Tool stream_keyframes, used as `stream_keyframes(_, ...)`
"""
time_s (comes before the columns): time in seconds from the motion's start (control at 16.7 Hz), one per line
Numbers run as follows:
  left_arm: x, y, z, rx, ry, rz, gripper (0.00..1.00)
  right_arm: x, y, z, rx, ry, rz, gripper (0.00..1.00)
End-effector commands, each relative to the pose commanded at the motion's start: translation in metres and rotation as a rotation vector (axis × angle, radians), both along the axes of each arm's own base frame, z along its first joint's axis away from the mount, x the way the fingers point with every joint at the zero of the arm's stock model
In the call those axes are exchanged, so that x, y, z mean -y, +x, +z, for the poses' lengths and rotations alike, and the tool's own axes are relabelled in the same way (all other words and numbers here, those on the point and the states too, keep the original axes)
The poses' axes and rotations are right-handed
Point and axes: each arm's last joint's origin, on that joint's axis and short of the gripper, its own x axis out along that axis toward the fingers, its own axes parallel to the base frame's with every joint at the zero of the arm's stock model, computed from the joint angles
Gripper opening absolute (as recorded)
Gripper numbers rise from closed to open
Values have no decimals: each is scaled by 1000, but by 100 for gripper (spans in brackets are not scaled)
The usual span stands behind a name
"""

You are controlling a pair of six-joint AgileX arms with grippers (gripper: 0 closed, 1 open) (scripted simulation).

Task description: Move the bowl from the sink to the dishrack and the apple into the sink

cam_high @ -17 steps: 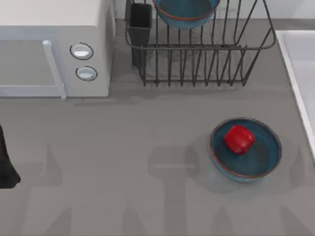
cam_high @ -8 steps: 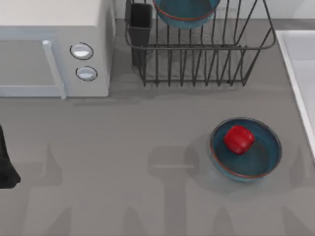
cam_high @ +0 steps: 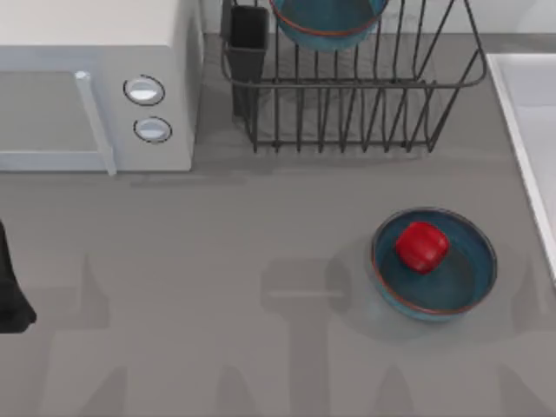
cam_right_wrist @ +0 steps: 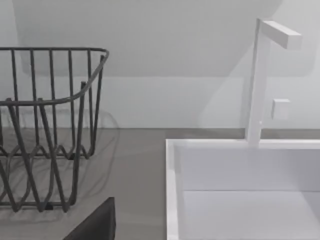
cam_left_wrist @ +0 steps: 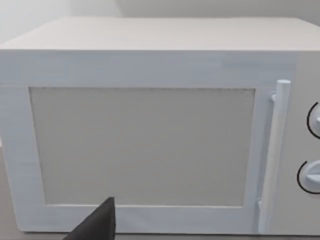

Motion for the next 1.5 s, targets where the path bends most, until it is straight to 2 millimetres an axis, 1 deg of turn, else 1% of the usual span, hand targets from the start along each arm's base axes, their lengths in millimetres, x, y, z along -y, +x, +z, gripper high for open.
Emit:
stream_keyframes(0.6,0,0,0,0,0,0,100,0,0,2,-7,4,3,100)
stream_keyframes(0.78,0,0,0,0,0,0,100,-5,2,18,-78,42,35,100)
stream_keyframes(0.96,0,0,0,0,0,0,100,-15,10,46,-223,96,95,100)
stream_keyframes(1.08,0,0,0,0,0,0,100,-25,23,67,-359,129,140,100)
stream_keyframes(1.26,0,0,0,0,0,0,100,-48,53,93,-609,161,195,100)
stream_keyframes(1.38,0,0,0,0,0,0,100,-70,79,104,-789,167,212,100)
stream_keyframes(1.5,0,0,0,0,0,0,100,-95,107,108,-969,157,209,100)
